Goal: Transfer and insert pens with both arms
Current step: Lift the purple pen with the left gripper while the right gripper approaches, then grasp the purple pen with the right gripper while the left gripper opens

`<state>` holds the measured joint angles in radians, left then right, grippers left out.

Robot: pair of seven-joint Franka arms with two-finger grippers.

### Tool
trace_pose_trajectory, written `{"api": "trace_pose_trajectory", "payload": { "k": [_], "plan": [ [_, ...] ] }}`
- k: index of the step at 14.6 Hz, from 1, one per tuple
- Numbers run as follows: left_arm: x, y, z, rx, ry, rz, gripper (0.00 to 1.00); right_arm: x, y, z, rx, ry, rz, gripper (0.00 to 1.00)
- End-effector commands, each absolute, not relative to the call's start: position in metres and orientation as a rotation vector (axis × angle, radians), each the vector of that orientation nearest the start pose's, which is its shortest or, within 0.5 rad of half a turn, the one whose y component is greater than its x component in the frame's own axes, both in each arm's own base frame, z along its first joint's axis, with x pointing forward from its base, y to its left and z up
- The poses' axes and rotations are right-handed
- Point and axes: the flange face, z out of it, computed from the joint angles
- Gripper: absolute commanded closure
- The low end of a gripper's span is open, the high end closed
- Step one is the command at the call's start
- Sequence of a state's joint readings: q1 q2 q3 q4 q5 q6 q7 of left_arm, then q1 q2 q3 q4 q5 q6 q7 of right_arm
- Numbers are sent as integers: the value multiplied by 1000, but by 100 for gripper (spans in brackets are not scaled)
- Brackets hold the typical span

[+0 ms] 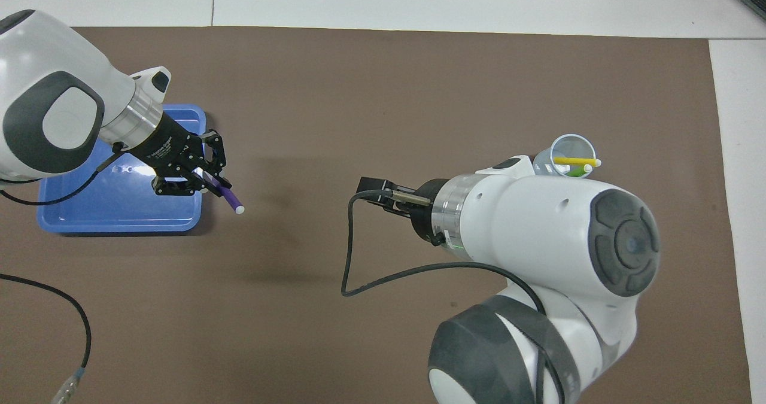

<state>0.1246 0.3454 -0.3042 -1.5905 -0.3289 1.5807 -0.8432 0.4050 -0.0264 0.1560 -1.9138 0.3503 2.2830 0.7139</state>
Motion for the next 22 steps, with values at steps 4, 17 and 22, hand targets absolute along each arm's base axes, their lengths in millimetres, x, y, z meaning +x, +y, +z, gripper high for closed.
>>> {"api": "trace_pose_trajectory", "payload": {
  "k": [4,17,22],
  "plan": [
    [591,-168,441,-2940,-1374,1001,100,502,335,528,-2589,448,-197,0],
    [585,-242,460,-2763,-1771,1268,100,501,375,507,-2533,472,-230,13],
    [585,-252,462,-2735,-1827,1312,100,503,373,507,-2534,456,-242,27]
  ]
}}
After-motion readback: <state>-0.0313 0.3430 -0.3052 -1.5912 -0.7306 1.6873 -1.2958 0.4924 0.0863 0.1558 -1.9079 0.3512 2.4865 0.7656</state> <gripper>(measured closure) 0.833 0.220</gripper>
